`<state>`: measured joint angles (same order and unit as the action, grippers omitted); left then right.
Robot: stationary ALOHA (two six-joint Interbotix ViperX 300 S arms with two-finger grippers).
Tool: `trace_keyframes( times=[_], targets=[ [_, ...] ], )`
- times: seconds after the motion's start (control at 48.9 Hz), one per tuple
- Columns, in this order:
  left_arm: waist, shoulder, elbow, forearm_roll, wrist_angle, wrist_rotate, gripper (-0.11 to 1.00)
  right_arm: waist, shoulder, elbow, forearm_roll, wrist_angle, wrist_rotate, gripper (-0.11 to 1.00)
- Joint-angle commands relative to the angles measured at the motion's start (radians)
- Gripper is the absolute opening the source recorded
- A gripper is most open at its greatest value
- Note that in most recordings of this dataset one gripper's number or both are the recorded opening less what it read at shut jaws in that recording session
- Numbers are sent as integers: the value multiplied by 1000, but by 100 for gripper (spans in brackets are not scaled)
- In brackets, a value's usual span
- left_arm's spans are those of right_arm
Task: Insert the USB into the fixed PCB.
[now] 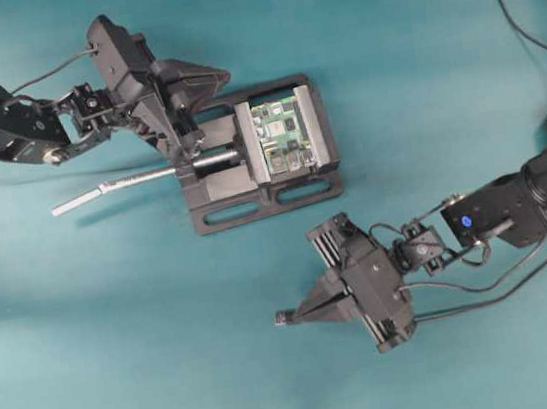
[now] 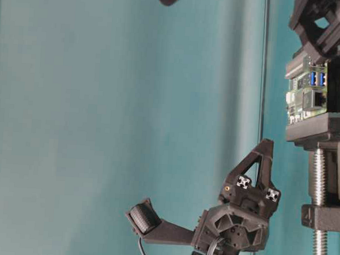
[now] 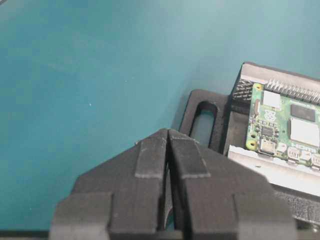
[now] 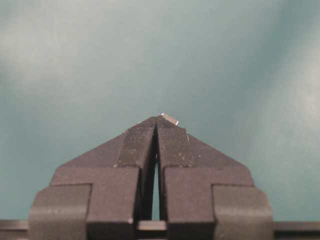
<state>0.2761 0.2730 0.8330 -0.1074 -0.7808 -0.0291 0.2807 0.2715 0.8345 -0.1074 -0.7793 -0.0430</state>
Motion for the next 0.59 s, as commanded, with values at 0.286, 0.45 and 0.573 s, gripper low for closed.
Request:
trace_keyframes(
  times=[0.286, 0.45, 0.573],
  targets=[
    [-58, -488, 202, 49, 362, -28, 4, 9, -60, -3, 6, 37, 44, 0],
    [-103, -713, 267, 48, 572, -29, 38, 12, -61, -25, 8, 77, 64, 2],
    [-140, -873, 322, 48, 646, -25, 75, 26, -61, -41, 9, 92, 66, 28]
  ],
)
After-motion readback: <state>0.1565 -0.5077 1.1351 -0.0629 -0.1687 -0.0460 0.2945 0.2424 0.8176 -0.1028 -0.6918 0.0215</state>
